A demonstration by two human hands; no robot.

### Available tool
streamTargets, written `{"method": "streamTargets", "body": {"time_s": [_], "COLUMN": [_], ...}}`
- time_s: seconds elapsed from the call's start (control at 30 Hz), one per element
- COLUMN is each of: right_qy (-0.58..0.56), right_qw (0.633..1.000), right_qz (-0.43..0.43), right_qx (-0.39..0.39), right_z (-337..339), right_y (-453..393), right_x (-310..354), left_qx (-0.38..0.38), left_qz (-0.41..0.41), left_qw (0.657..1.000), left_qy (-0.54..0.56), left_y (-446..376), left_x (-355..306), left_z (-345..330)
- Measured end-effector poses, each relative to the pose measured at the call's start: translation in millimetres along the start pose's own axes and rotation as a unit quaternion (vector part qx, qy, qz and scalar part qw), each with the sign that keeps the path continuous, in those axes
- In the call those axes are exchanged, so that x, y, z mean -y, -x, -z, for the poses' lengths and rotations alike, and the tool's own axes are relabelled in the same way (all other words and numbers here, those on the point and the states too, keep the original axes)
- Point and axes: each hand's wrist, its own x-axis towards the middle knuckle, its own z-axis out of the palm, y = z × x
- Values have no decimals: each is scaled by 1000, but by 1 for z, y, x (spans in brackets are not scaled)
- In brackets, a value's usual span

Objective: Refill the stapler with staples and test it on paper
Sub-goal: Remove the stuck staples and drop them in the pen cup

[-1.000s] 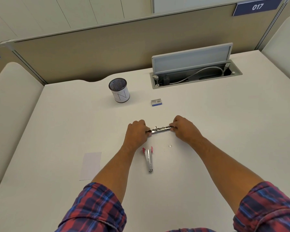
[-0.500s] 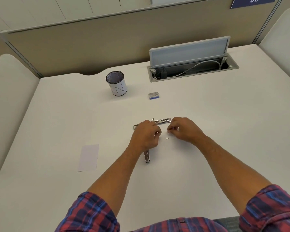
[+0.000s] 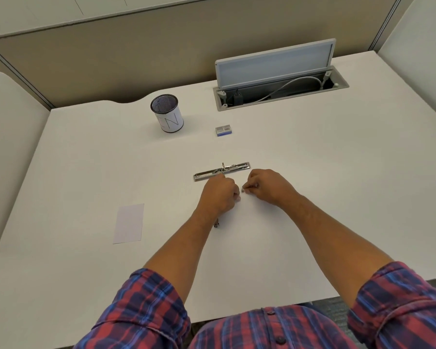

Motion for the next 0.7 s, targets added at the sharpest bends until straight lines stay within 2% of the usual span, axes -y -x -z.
{"method": "streamTargets", "body": {"time_s": [0.27,0.5,0.6,0.7], "right_qy": [9,45,37,11], "right_qw": [1000,999,998,999], "right_qz": [-22,-18,-35,-49], "right_qx": [-4,-14,-20,-16], "right_z": [-2,-4,-6,-8], "right_y": [3,2,1,1], "right_x": [9,19,20,18], "left_qx": [-18,-5,13,-34], "left_qz": [31,-8,13,101], "left_qw": [999,999,1000,989], "left_qy": [0,-50,-2,105], "left_y": [4,2,0,3], "left_x": [-5,-8,-5,8], "left_z": [-4,-4,2,5]}}
